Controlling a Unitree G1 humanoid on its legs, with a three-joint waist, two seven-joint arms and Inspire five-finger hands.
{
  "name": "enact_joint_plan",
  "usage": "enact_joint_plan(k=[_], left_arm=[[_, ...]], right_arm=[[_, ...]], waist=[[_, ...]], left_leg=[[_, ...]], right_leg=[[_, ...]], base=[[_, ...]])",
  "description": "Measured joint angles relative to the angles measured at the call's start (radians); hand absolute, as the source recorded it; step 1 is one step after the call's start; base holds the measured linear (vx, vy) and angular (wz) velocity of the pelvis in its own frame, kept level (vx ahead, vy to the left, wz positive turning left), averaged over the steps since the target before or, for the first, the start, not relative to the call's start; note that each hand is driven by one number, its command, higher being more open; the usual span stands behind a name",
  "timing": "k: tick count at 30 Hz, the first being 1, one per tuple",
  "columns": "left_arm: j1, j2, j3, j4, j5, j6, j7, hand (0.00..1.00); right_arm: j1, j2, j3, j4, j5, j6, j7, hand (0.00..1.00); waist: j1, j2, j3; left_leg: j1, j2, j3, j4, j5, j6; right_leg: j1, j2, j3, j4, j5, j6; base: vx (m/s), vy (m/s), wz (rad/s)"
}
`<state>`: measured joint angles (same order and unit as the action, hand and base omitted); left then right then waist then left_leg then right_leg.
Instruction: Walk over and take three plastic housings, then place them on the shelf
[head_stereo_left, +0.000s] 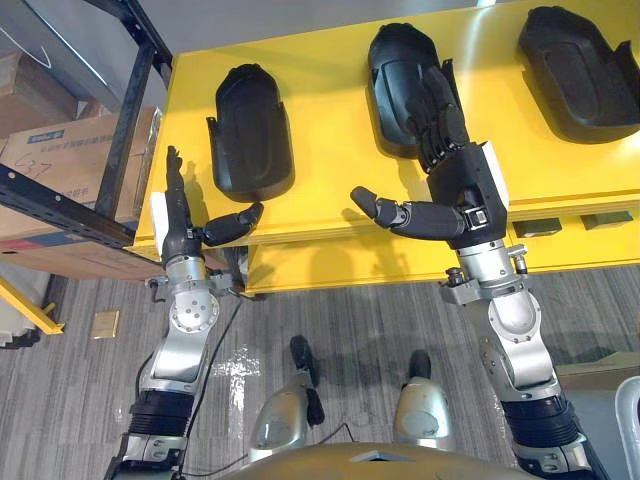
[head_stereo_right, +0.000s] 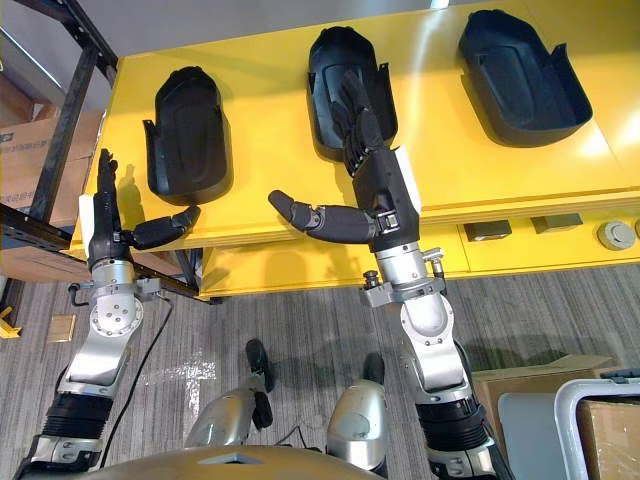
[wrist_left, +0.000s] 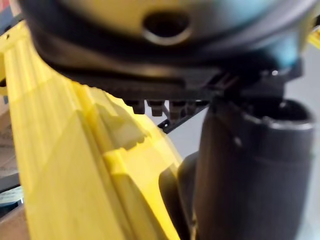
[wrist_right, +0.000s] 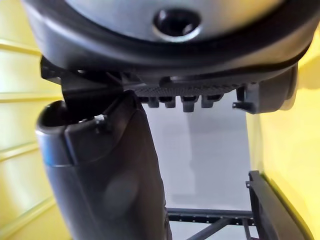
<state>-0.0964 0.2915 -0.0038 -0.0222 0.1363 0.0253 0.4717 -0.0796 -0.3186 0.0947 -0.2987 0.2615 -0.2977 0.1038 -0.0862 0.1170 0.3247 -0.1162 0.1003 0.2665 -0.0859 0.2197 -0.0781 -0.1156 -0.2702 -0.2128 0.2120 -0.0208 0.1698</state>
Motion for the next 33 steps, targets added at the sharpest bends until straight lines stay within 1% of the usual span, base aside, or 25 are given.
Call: enact_joint_plan(k=[1, 4, 9, 12, 18, 23, 27, 30, 32, 33], left_arm=[[-0.017, 0.002, 0.000, 0.015, 0.016, 0.004, 0.000, 1.00], [-0.050, 0.017, 0.000, 0.033, 0.033, 0.016, 0.000, 1.00], [-0.098, 0.058, 0.001, 0.084, 0.034, 0.012, 0.000, 1.00], [-0.135, 0.078, 0.001, 0.126, 0.035, 0.001, 0.000, 1.00], [-0.186, 0.115, 0.002, 0.174, 0.036, 0.006, -0.001, 1.00], [-0.221, 0.129, 0.015, 0.186, 0.036, 0.020, -0.001, 1.00], [-0.226, 0.141, 0.017, 0.190, 0.035, 0.011, -0.004, 1.00], [-0.215, 0.141, 0.036, 0.175, 0.028, -0.009, -0.027, 1.00], [-0.156, 0.138, 0.063, 0.101, -0.012, -0.043, -0.076, 1.00], [-0.094, 0.133, 0.069, 0.030, -0.050, -0.069, -0.112, 1.00]], right_arm=[[0.002, 0.000, -0.007, 0.000, 0.000, 0.000, 0.001, 1.00], [0.004, 0.000, -0.008, 0.000, 0.002, 0.001, 0.000, 1.00], [0.004, -0.004, -0.009, 0.000, 0.031, 0.008, -0.001, 1.00], [0.003, -0.004, -0.007, 0.000, 0.039, 0.010, -0.001, 1.00], [-0.007, -0.006, -0.005, 0.000, 0.040, 0.026, 0.001, 1.00], [-0.016, -0.006, -0.004, -0.001, 0.043, 0.028, 0.002, 1.00], [-0.016, -0.005, -0.002, -0.001, 0.062, 0.030, 0.006, 1.00], [-0.012, 0.004, -0.001, -0.002, 0.061, 0.029, 0.004, 1.00], [0.004, 0.013, 0.002, -0.013, 0.061, 0.028, 0.004, 1.00], [0.034, 0.022, 0.001, -0.030, 0.060, 0.024, 0.003, 1.00]], waist=[[0.000, 0.002, 0.001], [-0.002, 0.007, 0.009], [-0.008, 0.009, 0.010], [-0.008, 0.010, 0.012], [-0.018, 0.006, 0.016], [-0.022, 0.004, 0.037], [-0.023, 0.004, 0.038], [-0.022, 0.001, 0.039], [-0.024, -0.003, 0.042], [-0.023, -0.003, 0.042]], left_leg=[[0.000, 0.000, 0.000, 0.000, 0.000, 0.000], [-0.002, 0.000, -0.001, -0.003, 0.000, -0.001], [-0.015, 0.000, 0.004, -0.003, 0.001, -0.002], [-0.016, -0.001, 0.014, -0.003, 0.001, -0.003], [-0.016, -0.001, 0.021, -0.003, 0.001, -0.002], [-0.016, -0.001, 0.029, -0.003, 0.002, -0.002], [-0.016, 0.000, 0.030, -0.002, 0.002, -0.002], [-0.016, 0.001, 0.032, 0.000, 0.001, -0.002], [-0.014, 0.002, 0.035, 0.001, 0.000, 0.000], [-0.011, 0.003, 0.037, 0.001, 0.001, 0.001]], right_leg=[[-0.002, 0.000, 0.001, 0.005, -0.004, -0.005], [-0.008, -0.002, 0.001, 0.014, -0.009, -0.005], [-0.029, -0.003, 0.012, 0.017, -0.010, 0.003], [-0.042, -0.004, 0.024, 0.026, -0.010, 0.003], [-0.051, -0.005, 0.032, 0.031, -0.010, 0.002], [-0.058, -0.004, 0.042, 0.035, -0.009, 0.003], [-0.058, -0.003, 0.043, 0.032, -0.007, -0.001], [-0.058, 0.000, 0.046, 0.028, -0.005, -0.001], [-0.056, 0.002, 0.048, 0.024, -0.004, -0.001], [-0.049, 0.004, 0.048, 0.017, 0.001, 0.007]], base=[[0.00, 0.000, 0.00], [-0.02, -0.015, 0.01], [-0.03, -0.023, -0.04], [0.00, -0.029, -0.07], [0.01, -0.037, -0.04], [0.00, -0.033, -0.04], [0.02, -0.040, -0.01], [0.03, -0.042, -0.02], [0.04, -0.044, -0.05], [0.08, -0.051, -0.06]])
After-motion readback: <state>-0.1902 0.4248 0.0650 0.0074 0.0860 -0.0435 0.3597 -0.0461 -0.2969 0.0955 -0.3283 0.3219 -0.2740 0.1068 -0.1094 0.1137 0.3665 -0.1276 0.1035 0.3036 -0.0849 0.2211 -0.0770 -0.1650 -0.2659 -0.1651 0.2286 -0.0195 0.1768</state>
